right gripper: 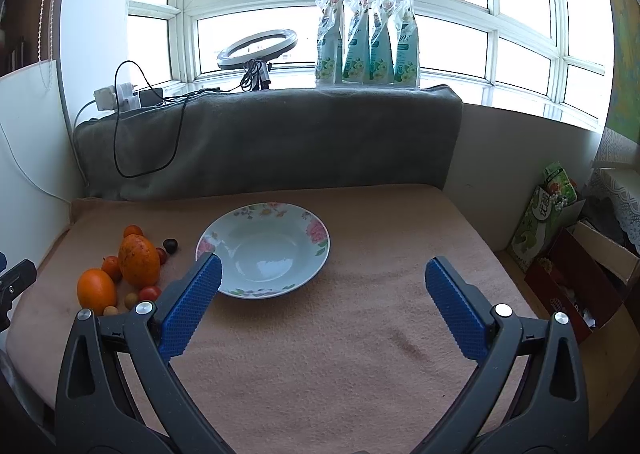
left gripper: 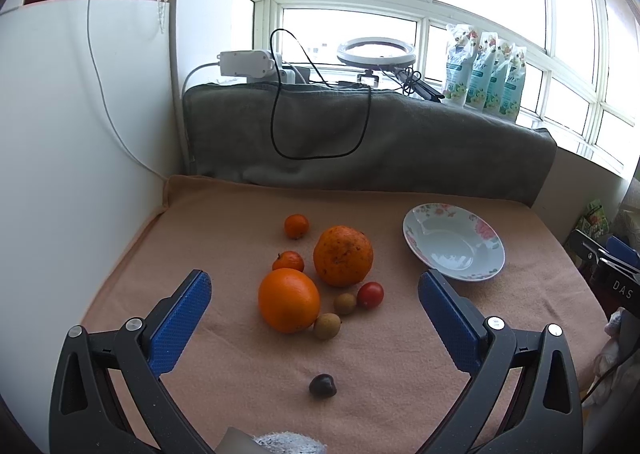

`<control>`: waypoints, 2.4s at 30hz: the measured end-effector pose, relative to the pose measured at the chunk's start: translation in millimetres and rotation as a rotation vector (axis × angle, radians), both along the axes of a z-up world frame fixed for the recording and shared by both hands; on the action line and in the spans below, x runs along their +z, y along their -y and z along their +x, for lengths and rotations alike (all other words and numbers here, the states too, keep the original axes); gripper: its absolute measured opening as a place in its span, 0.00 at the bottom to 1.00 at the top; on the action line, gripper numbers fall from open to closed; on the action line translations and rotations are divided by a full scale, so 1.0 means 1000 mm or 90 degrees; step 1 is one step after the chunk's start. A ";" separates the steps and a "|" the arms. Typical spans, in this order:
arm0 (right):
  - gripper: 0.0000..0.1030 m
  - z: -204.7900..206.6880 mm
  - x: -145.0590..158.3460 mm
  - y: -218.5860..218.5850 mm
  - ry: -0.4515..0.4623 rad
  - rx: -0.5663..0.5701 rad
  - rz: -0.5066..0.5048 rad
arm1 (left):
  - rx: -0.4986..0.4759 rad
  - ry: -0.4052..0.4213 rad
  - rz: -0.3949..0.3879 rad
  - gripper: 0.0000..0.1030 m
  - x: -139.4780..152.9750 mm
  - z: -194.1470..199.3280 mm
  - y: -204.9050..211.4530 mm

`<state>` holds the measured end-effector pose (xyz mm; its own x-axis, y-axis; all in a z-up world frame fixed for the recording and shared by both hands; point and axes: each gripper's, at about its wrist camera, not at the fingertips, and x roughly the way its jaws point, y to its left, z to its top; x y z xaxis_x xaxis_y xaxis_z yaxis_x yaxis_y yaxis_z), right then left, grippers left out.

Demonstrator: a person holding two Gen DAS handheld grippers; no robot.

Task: Organize fruits

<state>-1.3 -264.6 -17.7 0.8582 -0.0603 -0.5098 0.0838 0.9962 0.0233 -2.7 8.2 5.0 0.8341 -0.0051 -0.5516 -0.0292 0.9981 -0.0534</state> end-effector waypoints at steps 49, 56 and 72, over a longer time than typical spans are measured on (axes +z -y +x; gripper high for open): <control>1.00 0.001 -0.003 -0.005 -0.006 0.005 -0.002 | 0.007 0.001 -0.003 1.00 -0.003 -0.001 -0.004; 1.00 0.006 -0.006 -0.011 -0.015 0.018 -0.001 | 0.019 -0.008 -0.009 1.00 -0.008 0.001 -0.013; 1.00 0.041 -0.026 -0.056 -0.086 0.208 0.085 | 0.056 -0.093 -0.102 1.00 -0.048 0.007 -0.059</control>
<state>39.5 -208.4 -43.9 0.7452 0.2802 -0.6051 -0.2268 0.9598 0.1651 4.8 67.2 -43.5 0.7466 -0.0331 -0.6644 -0.1351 0.9704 -0.2001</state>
